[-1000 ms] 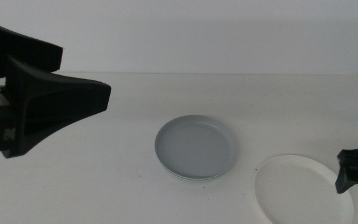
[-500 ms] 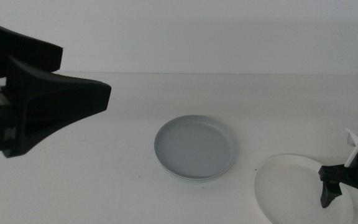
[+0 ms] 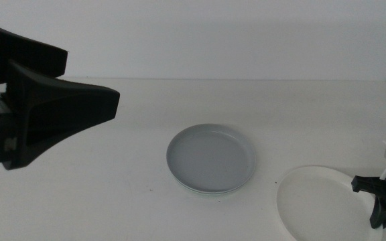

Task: Stack the three bowls on top of each other.

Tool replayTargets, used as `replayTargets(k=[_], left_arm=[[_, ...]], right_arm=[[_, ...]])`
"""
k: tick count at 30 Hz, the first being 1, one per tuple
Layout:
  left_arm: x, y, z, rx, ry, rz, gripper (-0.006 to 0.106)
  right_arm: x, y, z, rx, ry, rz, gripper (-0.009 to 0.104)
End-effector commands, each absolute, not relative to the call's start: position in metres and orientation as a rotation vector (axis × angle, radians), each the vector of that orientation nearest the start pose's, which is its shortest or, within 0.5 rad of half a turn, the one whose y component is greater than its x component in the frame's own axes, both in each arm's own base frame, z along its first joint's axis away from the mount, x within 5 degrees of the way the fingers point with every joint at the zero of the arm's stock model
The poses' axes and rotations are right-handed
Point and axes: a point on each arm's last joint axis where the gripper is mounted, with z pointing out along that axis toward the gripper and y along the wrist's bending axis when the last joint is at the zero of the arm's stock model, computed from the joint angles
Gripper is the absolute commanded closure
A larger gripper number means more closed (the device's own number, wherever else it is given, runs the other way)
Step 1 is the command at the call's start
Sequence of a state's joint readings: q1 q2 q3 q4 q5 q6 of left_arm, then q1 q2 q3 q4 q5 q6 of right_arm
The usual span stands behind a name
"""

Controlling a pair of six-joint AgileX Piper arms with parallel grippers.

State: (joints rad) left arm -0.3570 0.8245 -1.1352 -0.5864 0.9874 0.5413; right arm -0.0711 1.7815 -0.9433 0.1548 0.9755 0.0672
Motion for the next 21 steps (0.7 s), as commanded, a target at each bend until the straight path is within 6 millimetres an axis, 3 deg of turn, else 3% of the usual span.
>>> replayTargets(k=[1, 6, 12, 17, 21], left_arm=[[0.106, -0.084, 0.438, 0.822, 1.876, -0.606, 0.007], [0.106, -0.084, 0.438, 0.822, 1.876, -0.606, 0.007], [0.106, -0.084, 0.438, 0.822, 1.876, -0.606, 0.007], [0.106, -0.084, 0.438, 0.822, 1.876, -0.606, 0.007], [0.106, -0.084, 0.438, 0.822, 1.876, -0.606, 0.007]], right_arm=[[0.278, -0.015, 0.151, 0.355, 3.278, 0.147, 0.098], [0.273, -0.010, 0.187, 0.338, 3.202, 0.210, 0.098], [0.290, 0.006, 0.239, 0.275, 3.096, 0.337, 0.098], [0.310, 0.038, 0.270, 0.144, 2.996, 0.368, 0.098], [0.331, 0.071, 0.278, 0.043, 2.966, 0.402, 0.098]])
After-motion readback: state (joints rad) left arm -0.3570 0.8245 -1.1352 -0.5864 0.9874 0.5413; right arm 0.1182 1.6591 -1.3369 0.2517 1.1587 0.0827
